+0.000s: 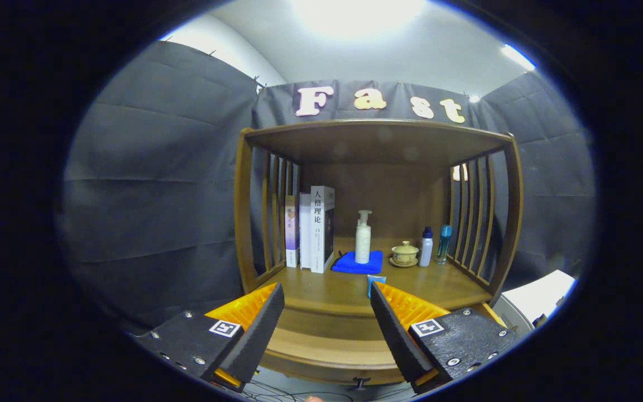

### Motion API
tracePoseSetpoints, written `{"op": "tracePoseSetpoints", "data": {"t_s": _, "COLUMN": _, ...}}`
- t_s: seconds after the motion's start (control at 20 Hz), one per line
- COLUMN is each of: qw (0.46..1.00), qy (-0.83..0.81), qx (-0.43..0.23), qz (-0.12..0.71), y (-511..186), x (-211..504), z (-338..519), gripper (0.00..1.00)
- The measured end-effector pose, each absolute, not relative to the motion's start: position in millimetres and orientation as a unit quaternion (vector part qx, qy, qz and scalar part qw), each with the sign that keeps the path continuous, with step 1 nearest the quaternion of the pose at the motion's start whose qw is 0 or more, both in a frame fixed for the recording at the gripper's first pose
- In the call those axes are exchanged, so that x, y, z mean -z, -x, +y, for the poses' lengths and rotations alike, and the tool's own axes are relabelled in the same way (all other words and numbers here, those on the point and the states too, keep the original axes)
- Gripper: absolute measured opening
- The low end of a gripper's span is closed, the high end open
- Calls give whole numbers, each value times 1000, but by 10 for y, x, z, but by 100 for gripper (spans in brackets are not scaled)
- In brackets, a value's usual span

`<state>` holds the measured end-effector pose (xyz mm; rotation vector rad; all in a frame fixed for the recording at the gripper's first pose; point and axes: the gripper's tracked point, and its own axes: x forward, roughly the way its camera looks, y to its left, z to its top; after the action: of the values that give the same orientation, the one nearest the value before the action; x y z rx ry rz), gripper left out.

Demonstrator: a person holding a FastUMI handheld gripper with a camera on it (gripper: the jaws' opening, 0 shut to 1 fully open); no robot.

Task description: Pull open the drawer, take out the items inside it, and place them on the countertop above the cabinet.

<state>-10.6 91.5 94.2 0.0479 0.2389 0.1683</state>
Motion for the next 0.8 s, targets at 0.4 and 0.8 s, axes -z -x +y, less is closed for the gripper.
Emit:
{"op": "tracePoseSetpoints", "data": {"t_s": 0.4, "qw": 988, "qy": -21, "qx": -51, "qz": 144, "y": 681, "x": -45, "z": 736, "gripper": 95}}
{"op": "tracePoseSetpoints", "data": {"t_s": 0.8, "qw": 983, "qy": -43, "qx": 16, "qz": 180, "y": 730, "x": 546, "z": 361, "gripper": 95}}
